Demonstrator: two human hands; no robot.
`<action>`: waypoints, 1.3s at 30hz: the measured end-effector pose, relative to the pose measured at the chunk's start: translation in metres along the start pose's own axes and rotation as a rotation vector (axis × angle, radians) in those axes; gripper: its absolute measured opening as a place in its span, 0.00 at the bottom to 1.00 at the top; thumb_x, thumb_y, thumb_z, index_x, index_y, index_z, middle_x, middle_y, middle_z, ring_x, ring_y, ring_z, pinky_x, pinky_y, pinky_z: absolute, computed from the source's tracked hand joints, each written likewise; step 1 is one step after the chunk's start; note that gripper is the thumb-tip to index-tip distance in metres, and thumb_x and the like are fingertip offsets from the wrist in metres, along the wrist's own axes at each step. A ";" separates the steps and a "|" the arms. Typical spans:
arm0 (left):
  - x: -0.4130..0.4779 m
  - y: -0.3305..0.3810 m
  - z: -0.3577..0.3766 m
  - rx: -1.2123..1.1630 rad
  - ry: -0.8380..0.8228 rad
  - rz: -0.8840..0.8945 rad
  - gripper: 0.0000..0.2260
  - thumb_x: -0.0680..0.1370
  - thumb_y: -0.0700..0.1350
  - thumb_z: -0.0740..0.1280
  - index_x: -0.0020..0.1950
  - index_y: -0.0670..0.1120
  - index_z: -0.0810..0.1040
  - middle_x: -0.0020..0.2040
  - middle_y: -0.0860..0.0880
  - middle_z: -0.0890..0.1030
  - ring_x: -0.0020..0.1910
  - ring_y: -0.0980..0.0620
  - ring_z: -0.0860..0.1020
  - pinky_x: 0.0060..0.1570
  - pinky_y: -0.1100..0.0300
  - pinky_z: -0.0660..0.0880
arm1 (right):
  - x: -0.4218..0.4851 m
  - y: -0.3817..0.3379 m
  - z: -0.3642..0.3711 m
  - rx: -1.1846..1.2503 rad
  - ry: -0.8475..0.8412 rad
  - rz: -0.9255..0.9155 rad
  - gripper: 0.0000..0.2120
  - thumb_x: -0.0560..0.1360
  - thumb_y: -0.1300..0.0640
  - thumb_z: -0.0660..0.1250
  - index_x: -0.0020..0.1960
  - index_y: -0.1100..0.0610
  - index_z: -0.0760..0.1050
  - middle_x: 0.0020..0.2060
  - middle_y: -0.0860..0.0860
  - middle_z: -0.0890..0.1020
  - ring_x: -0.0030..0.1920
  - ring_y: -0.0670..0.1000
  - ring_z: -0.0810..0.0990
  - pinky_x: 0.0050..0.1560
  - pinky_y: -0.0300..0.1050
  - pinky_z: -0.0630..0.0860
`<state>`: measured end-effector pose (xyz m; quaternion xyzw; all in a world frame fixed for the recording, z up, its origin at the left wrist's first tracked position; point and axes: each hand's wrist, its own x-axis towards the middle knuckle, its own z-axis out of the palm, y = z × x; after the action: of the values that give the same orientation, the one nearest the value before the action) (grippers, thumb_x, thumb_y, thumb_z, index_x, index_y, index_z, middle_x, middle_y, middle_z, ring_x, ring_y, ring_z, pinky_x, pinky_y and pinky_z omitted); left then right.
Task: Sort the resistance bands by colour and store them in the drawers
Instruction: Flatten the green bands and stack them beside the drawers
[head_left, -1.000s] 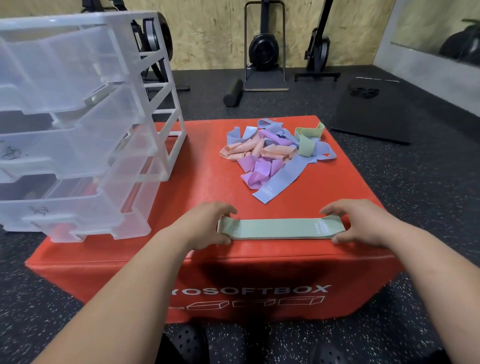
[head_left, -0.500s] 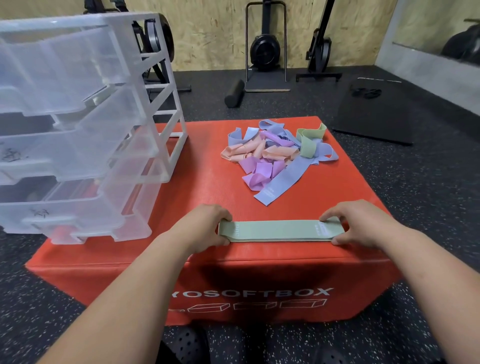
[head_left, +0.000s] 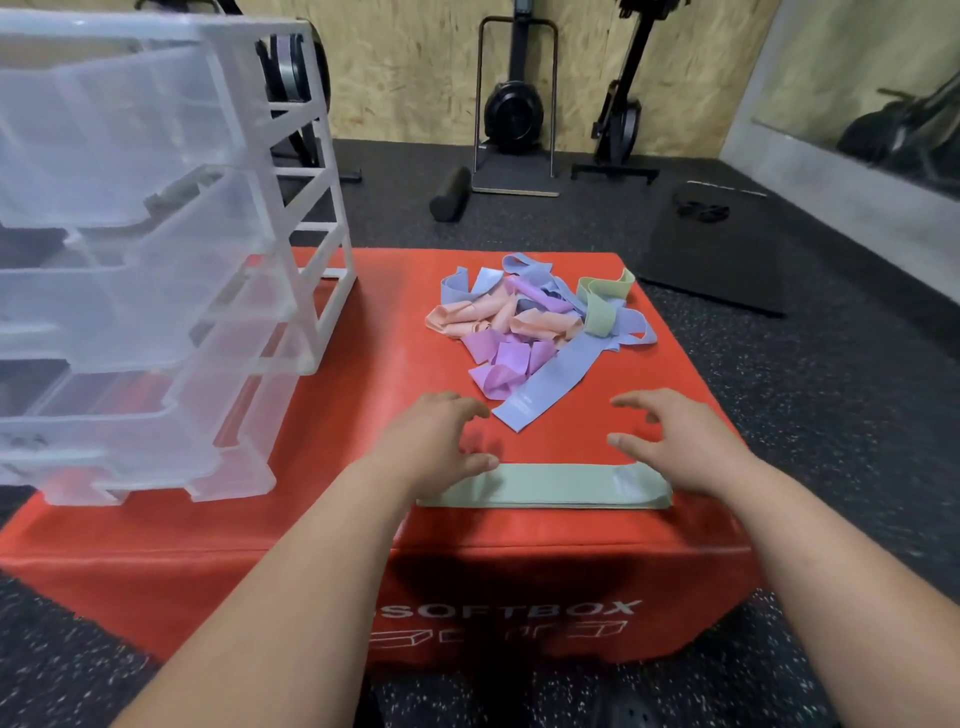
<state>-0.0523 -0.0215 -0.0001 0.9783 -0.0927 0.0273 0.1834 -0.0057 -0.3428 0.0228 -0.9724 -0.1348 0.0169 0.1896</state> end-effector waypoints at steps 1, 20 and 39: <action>0.006 0.000 0.003 0.004 0.016 -0.006 0.29 0.75 0.63 0.75 0.74 0.57 0.75 0.65 0.52 0.78 0.67 0.47 0.74 0.65 0.49 0.74 | 0.009 0.000 0.005 0.002 0.007 0.021 0.26 0.75 0.41 0.75 0.71 0.43 0.76 0.65 0.48 0.78 0.63 0.53 0.79 0.65 0.49 0.74; 0.091 -0.022 0.031 -0.178 0.162 -0.124 0.33 0.79 0.56 0.72 0.81 0.54 0.64 0.74 0.52 0.71 0.71 0.48 0.72 0.65 0.51 0.73 | 0.205 0.018 0.049 -0.182 -0.054 0.151 0.34 0.80 0.31 0.58 0.80 0.49 0.63 0.78 0.56 0.64 0.75 0.64 0.62 0.70 0.62 0.70; 0.043 0.030 0.012 -0.270 0.161 -0.035 0.21 0.80 0.53 0.72 0.73 0.52 0.76 0.67 0.50 0.78 0.65 0.50 0.77 0.63 0.54 0.73 | 0.045 -0.006 0.007 0.624 0.630 0.316 0.11 0.71 0.61 0.71 0.51 0.48 0.79 0.45 0.45 0.84 0.42 0.50 0.84 0.49 0.49 0.80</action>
<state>-0.0151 -0.0607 0.0031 0.9409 -0.0633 0.0896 0.3206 0.0354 -0.3227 0.0195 -0.8353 0.0906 -0.2105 0.4997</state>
